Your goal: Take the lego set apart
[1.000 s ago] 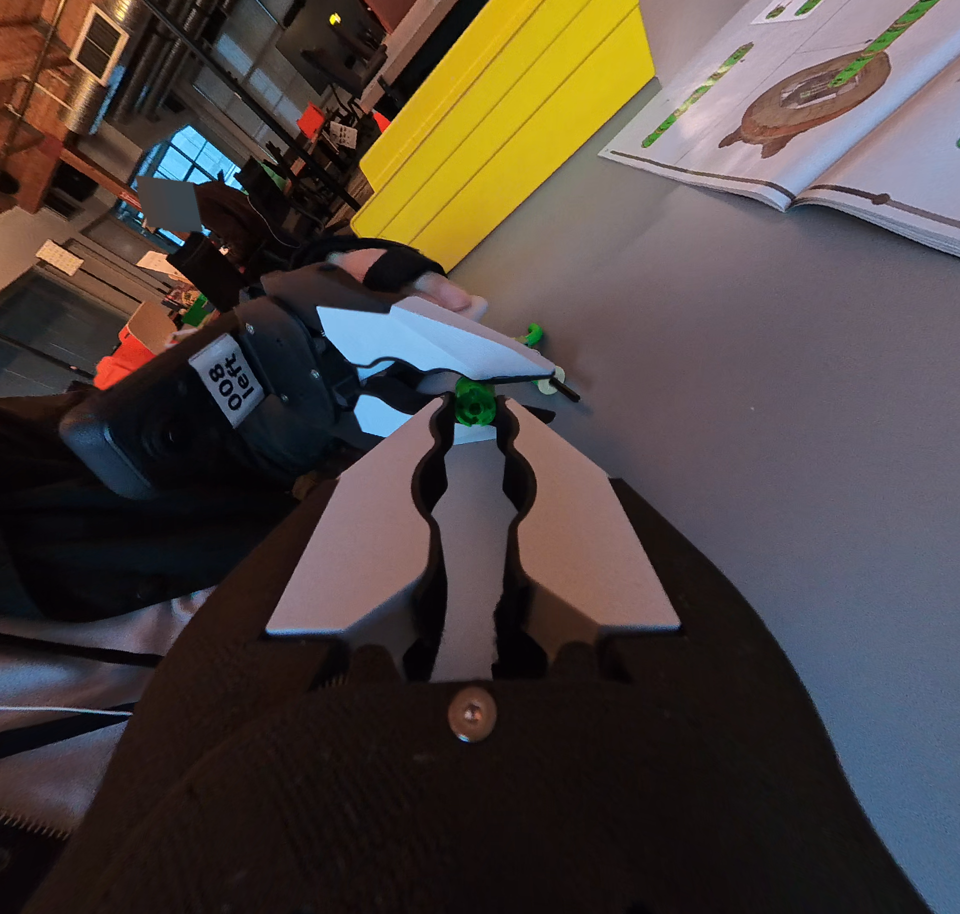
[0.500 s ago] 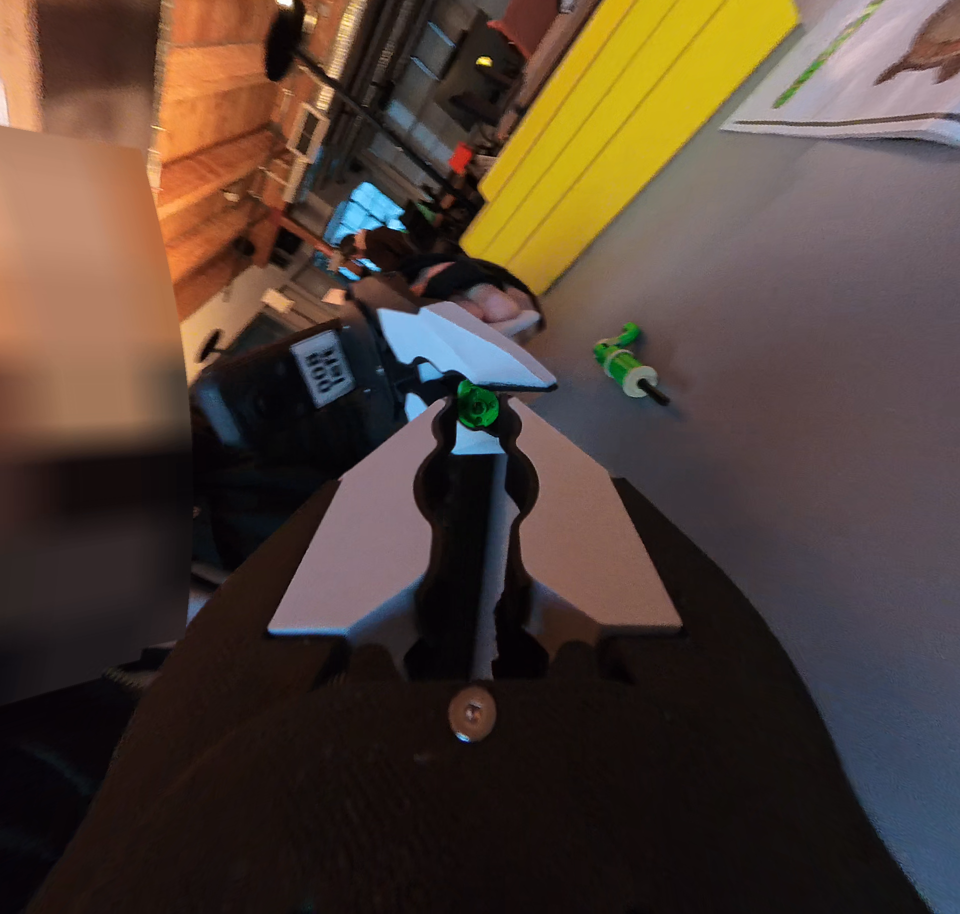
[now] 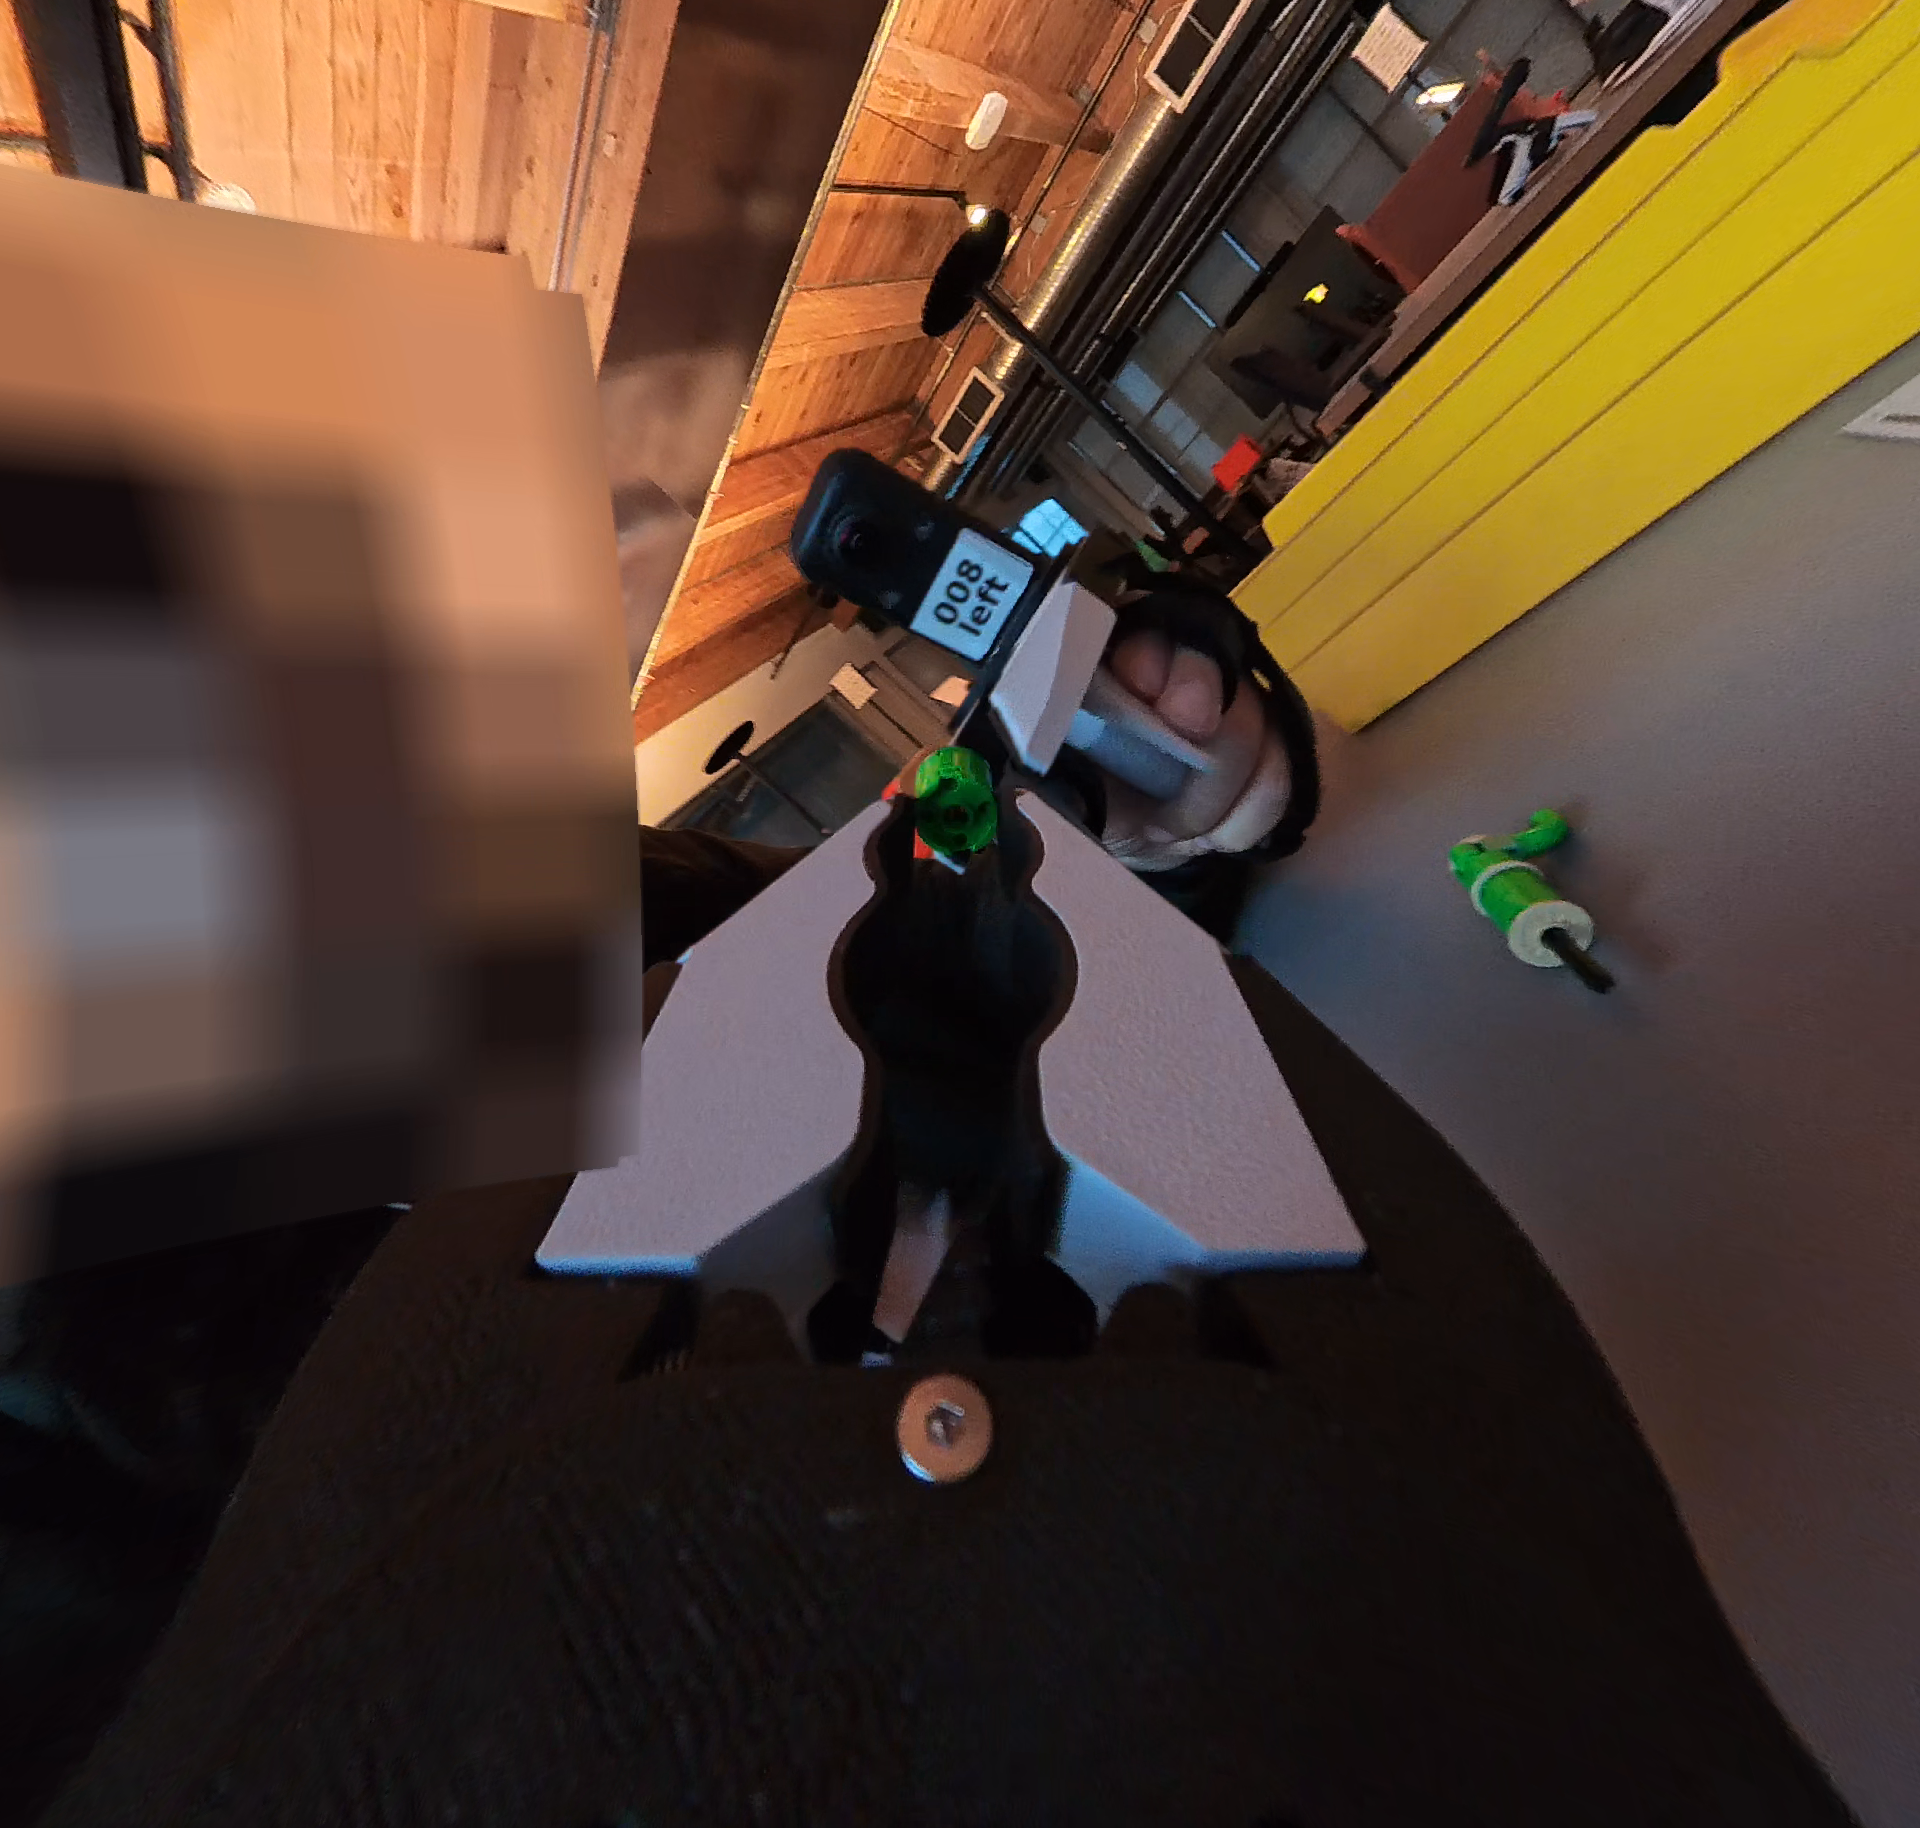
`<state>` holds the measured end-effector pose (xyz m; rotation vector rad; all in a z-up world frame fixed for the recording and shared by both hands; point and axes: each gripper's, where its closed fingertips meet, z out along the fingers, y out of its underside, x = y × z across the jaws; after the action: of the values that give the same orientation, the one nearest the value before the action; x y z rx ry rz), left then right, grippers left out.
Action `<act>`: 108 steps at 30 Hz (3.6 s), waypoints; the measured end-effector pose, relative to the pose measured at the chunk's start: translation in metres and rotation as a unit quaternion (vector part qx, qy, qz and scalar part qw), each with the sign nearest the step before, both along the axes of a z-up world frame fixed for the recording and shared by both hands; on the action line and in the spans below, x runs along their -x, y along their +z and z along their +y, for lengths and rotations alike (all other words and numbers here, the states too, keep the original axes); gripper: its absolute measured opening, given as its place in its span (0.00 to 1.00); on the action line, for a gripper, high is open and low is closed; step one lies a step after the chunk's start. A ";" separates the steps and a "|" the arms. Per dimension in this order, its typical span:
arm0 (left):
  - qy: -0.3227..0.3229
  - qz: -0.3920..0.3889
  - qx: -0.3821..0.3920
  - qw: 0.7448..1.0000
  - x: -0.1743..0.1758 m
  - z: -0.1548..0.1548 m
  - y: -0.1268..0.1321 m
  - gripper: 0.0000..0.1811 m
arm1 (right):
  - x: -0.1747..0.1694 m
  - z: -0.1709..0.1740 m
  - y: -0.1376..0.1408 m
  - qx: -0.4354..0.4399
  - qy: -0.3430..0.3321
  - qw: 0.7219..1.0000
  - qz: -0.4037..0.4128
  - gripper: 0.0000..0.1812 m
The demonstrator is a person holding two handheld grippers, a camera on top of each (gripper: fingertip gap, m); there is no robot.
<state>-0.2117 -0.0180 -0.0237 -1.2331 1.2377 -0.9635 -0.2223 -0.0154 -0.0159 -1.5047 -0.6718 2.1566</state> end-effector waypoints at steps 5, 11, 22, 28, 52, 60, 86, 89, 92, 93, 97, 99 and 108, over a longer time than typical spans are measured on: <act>0.019 0.023 -0.019 0.999 0.001 0.007 -0.008 0.09 | 0.003 0.007 -0.010 -0.037 -0.041 0.998 -0.039 0.08; 0.002 0.036 -0.008 0.999 0.003 0.006 -0.011 0.08 | 0.004 0.007 -0.014 -0.051 -0.050 0.996 -0.058 0.08; 0.023 0.055 -0.038 0.997 0.002 0.010 -0.017 0.08 | 0.009 0.009 -0.023 -0.063 -0.064 0.990 -0.108 0.08; 0.031 0.066 -0.074 0.995 0.003 0.009 -0.019 0.09 | 0.005 0.009 -0.029 -0.061 -0.058 0.988 -0.126 0.08; -0.117 0.011 0.051 0.992 -0.001 -0.034 0.001 0.07 | 0.002 -0.037 -0.014 -0.110 0.073 0.987 -0.096 0.07; -0.125 0.034 0.089 0.988 -0.001 -0.029 -0.013 0.08 | 0.000 -0.030 -0.030 -0.214 0.017 0.960 -0.178 0.08; -0.112 0.039 0.104 0.987 0.000 -0.022 -0.013 0.07 | 0.002 -0.022 -0.031 -0.291 -0.037 0.933 -0.209 0.08; -0.110 0.031 0.099 0.988 0.000 -0.022 -0.011 0.07 | 0.001 -0.022 -0.028 -0.312 -0.048 0.925 -0.213 0.08; -0.104 0.028 0.089 0.990 0.000 -0.022 -0.009 0.07 | 0.000 -0.021 -0.026 -0.315 -0.053 0.923 -0.213 0.08; -0.102 0.029 0.089 0.990 0.000 -0.021 -0.009 0.07 | 0.000 -0.021 -0.027 -0.315 -0.054 0.923 -0.215 0.08; -0.090 0.031 0.077 0.993 -0.001 -0.017 -0.010 0.07 | -0.001 -0.017 -0.027 -0.329 -0.068 0.916 -0.222 0.08; -0.090 0.030 0.075 0.993 0.000 -0.018 -0.009 0.07 | -0.001 -0.017 -0.026 -0.341 -0.072 0.909 -0.227 0.08; -0.084 -0.084 0.148 0.982 0.023 0.003 0.027 0.08 | -0.011 -0.006 -0.003 -0.458 -0.169 0.845 -0.219 0.08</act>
<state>-0.2346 -0.0154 0.0034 -1.2580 1.1029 -1.3868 -0.2113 -0.0215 -0.0192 -1.3776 -1.2431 0.9425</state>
